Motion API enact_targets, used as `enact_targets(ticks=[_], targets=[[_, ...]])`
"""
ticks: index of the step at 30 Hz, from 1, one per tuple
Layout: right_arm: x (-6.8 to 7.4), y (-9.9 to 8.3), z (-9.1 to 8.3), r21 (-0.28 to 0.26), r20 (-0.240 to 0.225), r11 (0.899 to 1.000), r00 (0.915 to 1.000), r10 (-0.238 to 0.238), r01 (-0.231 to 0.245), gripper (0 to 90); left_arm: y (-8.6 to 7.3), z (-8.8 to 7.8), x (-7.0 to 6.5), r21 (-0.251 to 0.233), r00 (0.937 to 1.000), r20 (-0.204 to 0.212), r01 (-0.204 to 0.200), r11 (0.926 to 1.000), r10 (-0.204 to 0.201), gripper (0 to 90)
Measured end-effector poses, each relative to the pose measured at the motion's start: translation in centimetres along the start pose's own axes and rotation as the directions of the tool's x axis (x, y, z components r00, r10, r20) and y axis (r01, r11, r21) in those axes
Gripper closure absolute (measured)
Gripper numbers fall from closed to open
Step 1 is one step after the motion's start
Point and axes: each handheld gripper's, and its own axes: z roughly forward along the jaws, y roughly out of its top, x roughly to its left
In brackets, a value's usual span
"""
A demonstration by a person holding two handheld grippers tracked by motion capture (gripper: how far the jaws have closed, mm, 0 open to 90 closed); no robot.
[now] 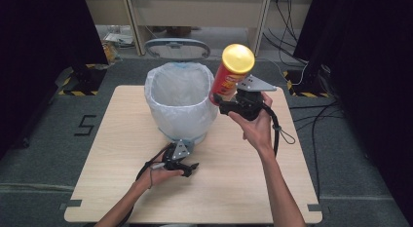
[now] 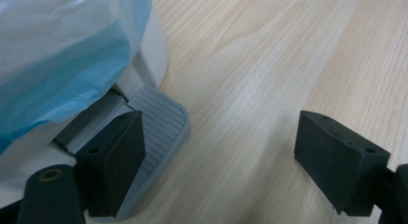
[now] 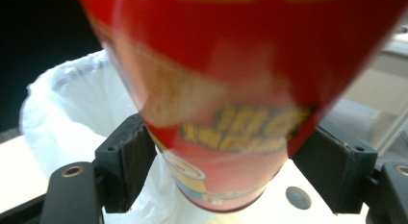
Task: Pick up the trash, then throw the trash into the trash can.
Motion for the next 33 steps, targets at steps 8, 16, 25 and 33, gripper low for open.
enact_targets(ticks=[8, 16, 25, 33], targets=[[-0.1, 0.7, 0.0, -0.002, 0.005, 1.000, 0.9999, -0.012, 0.012, 24.6, 0.0, 0.0, 0.0, 0.001, 1.0000, 0.000, -0.002, 1.0000, 0.002, 17.5], [-0.7, 1.1, -0.5, -0.012, 0.017, 1.000, 0.9998, -0.009, 0.009, 24.6, 0.0, 0.0, 0.0, 0.006, 1.0000, -0.002, -0.008, 1.0000, 0.008, 17.4], [-0.1, 2.3, 0.0, -0.030, 0.000, 0.999, 0.9999, -0.016, 0.016, 24.6, 0.0, 0.0, 0.0, 0.007, 1.0000, -0.002, -0.009, 0.9999, 0.009, 17.5], [0.2, 2.7, 0.0, -0.036, -0.005, 0.999, 0.9998, -0.018, 0.018, 24.6, 0.0, 0.0, 0.0, 0.006, 1.0000, -0.002, -0.009, 0.9999, 0.009, 17.4]])
